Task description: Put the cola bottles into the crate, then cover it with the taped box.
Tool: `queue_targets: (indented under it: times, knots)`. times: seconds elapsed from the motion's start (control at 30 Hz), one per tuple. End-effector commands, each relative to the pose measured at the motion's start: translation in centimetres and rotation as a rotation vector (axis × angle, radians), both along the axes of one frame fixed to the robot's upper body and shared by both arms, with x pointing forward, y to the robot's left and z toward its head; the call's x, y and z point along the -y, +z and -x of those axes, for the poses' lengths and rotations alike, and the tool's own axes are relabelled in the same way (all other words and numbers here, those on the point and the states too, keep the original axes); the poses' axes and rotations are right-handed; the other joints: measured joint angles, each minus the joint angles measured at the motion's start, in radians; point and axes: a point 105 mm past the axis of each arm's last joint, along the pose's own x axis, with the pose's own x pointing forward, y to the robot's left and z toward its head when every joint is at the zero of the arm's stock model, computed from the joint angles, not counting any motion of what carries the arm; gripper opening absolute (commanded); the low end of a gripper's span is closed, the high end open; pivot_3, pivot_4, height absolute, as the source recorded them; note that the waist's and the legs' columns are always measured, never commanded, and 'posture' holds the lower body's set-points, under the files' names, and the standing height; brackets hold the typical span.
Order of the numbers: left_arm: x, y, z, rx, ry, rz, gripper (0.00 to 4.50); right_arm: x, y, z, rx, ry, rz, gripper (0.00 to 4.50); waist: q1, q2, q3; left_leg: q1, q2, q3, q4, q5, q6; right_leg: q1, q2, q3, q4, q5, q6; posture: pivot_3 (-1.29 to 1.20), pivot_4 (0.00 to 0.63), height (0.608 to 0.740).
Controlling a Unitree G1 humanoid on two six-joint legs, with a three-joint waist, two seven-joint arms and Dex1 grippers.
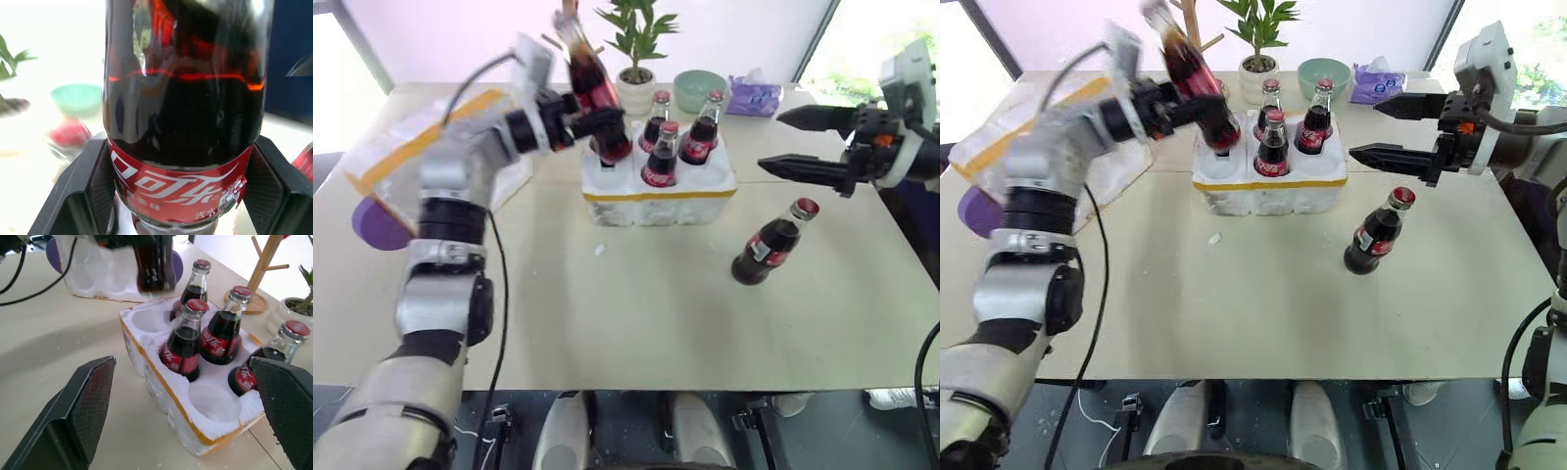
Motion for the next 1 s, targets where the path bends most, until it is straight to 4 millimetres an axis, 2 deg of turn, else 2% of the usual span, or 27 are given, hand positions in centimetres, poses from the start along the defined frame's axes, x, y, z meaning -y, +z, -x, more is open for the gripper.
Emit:
queue_targets:
  times: [0.03,0.3,0.53,0.63,0.8,0.87,0.93,1.0]
  knots:
    - [-0.1,0.9,-0.2,0.130,0.010,-0.089,2.83,0.5,1.3,0.5,0.062,-0.023,-0.010,4.50,-0.002,0.000,0.000,-0.001,0.000,0.000,-0.001,0.000,0.000,-0.002,0.001,0.000,0.001,0.000,0.000,0.00,0.150,0.740]
    - [-1.8,1.6,0.0,0.137,0.022,-0.068,2.83,1.5,1.1,0.0,0.068,-0.092,-0.037,4.50,-0.002,0.001,-0.001,-0.001,0.001,0.001,0.000,0.000,0.000,-0.001,0.001,0.001,0.000,0.000,0.000,0.00,0.150,0.740]
    - [-2.4,0.9,0.3,0.124,0.022,-0.102,2.83,1.6,0.8,-0.3,0.067,-0.100,-0.045,4.50,-0.010,0.000,0.000,-0.001,0.001,0.000,-0.001,0.000,0.000,-0.002,0.001,0.001,0.001,0.000,0.000,0.00,0.150,0.740]
    - [-2.0,0.3,-0.3,0.110,0.048,-0.095,2.83,1.5,0.5,-0.5,0.062,-0.094,-0.033,4.50,-0.011,0.000,0.000,-0.001,0.001,0.001,0.000,0.000,0.000,-0.002,0.000,0.001,0.000,0.000,0.000,0.00,0.150,0.740]
    - [-0.8,-2.6,-1.5,0.063,0.101,-0.112,2.83,1.3,0.1,-0.5,0.046,-0.079,-0.010,4.50,-0.011,0.000,0.000,-0.001,0.001,0.001,0.000,0.000,0.000,-0.002,0.000,0.001,0.001,0.000,0.000,0.00,0.150,0.740]
    - [-0.6,-3.9,-1.8,0.047,0.121,-0.131,3.87,1.2,0.0,-0.5,0.042,-0.075,-0.008,4.50,-0.011,0.000,0.000,-0.002,0.001,0.000,0.000,0.000,0.000,-0.002,0.000,0.001,0.000,0.000,0.000,0.00,0.150,0.740]
    - [-0.4,-4.7,-1.8,0.040,0.122,-0.136,4.48,1.0,-0.2,-0.5,0.039,-0.071,-0.005,4.50,-0.007,0.001,0.000,-0.001,0.001,0.000,0.000,0.000,0.000,-0.001,0.000,0.001,0.001,0.000,0.000,0.00,0.150,0.740]
    - [-0.4,-4.6,-1.5,0.042,0.111,-0.122,4.48,1.0,-0.3,-0.4,0.038,-0.069,-0.002,4.50,-0.002,0.001,0.000,-0.001,0.001,0.000,0.000,0.000,0.000,-0.001,0.000,0.001,0.001,0.000,0.000,0.00,0.150,0.740]
